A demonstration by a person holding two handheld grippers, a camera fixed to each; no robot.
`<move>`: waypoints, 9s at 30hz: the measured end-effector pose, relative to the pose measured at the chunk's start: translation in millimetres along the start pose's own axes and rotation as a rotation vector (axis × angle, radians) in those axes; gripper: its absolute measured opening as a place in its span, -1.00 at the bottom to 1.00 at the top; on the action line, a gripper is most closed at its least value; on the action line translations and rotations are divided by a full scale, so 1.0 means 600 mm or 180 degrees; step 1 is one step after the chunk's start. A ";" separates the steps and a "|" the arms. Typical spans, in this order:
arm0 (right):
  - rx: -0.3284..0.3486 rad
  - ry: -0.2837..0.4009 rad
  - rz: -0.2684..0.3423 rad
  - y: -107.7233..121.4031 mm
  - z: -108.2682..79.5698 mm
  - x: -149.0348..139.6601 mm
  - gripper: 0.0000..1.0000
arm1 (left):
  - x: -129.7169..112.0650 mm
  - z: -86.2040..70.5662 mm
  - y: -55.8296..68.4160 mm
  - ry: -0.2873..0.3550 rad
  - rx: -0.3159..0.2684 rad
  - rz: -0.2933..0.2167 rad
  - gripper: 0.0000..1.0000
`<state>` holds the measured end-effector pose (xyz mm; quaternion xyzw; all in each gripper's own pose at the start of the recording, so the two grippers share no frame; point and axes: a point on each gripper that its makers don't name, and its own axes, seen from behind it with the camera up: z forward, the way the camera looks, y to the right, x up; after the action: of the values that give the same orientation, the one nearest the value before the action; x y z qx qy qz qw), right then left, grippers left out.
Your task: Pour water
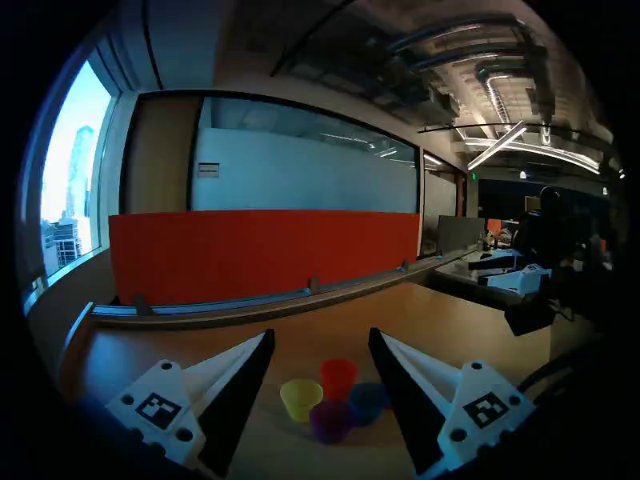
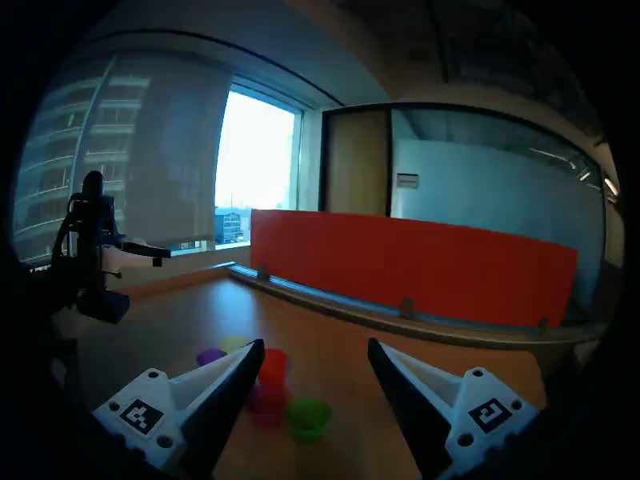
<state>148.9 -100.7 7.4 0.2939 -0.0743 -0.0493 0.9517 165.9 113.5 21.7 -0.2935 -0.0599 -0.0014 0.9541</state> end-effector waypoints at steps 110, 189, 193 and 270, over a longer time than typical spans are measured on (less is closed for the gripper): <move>0.0124 -0.0796 -0.0100 0.044 0.036 -0.121 1.00 | -0.381 0.107 0.163 -0.1544 -0.1212 0.0418 0.73; 0.0059 -0.0884 -0.0037 0.068 0.023 -0.149 1.00 | -0.389 0.236 0.140 -0.1619 -0.1171 0.0764 0.71; 0.0055 -0.0886 -0.0039 0.069 0.023 -0.150 1.00 | -0.389 0.236 0.140 -0.1583 -0.1165 0.0790 0.70; 0.0150 -0.0734 -0.0074 0.031 0.026 -0.119 1.00 | -0.136 0.163 0.125 -0.0281 -0.0819 0.0460 0.68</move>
<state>77.1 -84.1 22.9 0.3094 -0.1811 -0.0921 0.9290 76.8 227.7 50.8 -0.4166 -0.0798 0.0725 0.9027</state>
